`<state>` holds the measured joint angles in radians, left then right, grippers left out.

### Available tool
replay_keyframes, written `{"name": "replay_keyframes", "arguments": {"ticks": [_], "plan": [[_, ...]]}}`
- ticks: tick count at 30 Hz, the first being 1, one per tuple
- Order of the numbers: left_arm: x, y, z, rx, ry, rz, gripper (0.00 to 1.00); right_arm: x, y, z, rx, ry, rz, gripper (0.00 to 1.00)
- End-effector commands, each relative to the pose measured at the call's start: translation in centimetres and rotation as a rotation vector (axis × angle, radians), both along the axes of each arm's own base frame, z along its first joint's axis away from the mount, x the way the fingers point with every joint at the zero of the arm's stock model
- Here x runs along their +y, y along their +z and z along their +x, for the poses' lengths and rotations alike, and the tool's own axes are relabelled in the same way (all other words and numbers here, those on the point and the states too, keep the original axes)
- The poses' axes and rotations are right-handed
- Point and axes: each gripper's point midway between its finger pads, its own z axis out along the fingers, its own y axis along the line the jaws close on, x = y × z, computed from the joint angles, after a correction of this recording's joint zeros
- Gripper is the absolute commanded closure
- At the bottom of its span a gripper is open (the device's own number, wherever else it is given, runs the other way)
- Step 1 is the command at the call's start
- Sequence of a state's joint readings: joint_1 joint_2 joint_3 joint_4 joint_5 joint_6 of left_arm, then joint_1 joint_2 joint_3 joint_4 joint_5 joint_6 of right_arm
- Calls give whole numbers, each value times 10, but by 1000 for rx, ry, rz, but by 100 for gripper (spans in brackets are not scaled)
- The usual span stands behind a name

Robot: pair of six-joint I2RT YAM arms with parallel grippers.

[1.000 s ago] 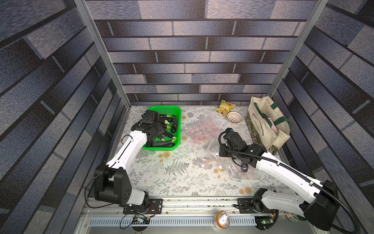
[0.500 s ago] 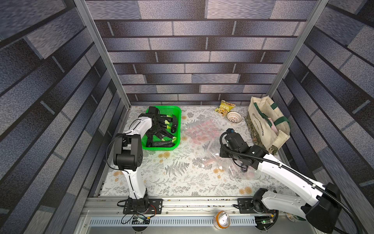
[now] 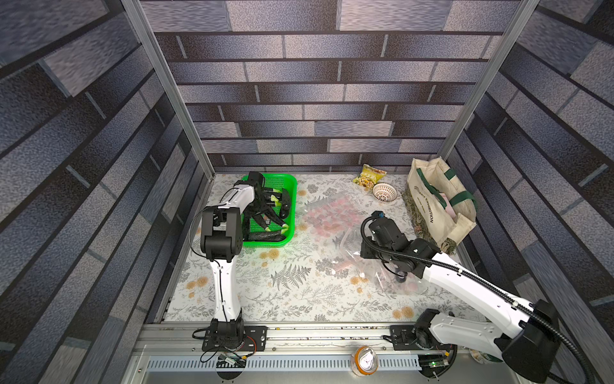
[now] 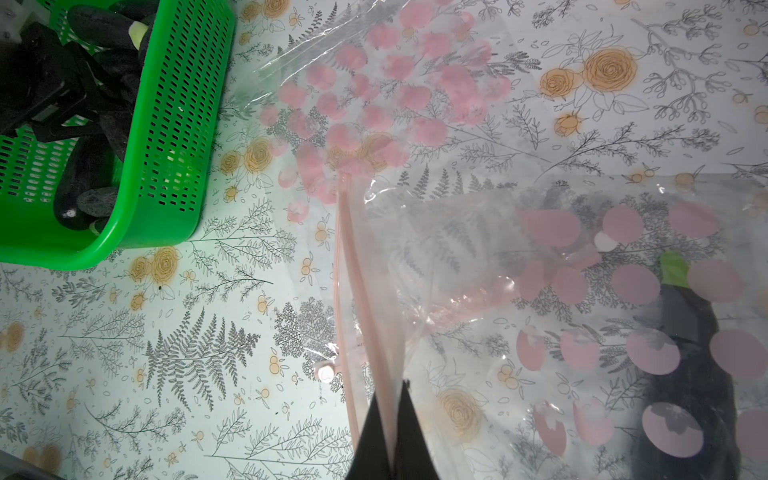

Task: Place the eggplant in a zip-top bag and seal the zipper
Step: Pick up the eggplant from the basket, then place the eggplant in the zipper food storage bag.

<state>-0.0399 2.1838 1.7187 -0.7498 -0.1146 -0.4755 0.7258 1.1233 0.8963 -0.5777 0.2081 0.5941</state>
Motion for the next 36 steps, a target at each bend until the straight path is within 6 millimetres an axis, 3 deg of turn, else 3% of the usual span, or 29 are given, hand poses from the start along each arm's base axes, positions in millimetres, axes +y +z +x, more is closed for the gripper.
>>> {"name": "replay_keyframes", "arguments": {"ticks": [1, 6, 8, 12, 17, 21, 25, 29, 36], "plan": [[5, -6, -7, 35, 1, 3, 52, -2, -1, 3, -4, -14, 3, 100], [3, 22, -7, -20, -12, 25, 63, 2, 3, 5, -13, -13, 16, 100], [-2, 49, -8, -79, -23, 30, 63, 3, 6, 6, -15, -12, 29, 100], [-20, 124, -21, -246, -54, 22, 64, 7, 12, 5, -16, -6, 59, 100], [-63, 200, -57, -499, -117, -66, 64, 14, 19, 3, -8, -1, 123, 100], [-128, 236, -90, -720, -220, -256, 67, 20, 29, 1, -5, 5, 192, 100], [-195, 250, -121, -858, -306, -411, 67, 27, 39, -1, -2, 15, 250, 100], [-252, 256, -138, -982, -386, -512, 66, 30, 49, -3, -6, 14, 303, 100], [-318, 245, -145, -1020, -471, -562, 66, 31, 62, -8, -14, 12, 362, 100]]}}
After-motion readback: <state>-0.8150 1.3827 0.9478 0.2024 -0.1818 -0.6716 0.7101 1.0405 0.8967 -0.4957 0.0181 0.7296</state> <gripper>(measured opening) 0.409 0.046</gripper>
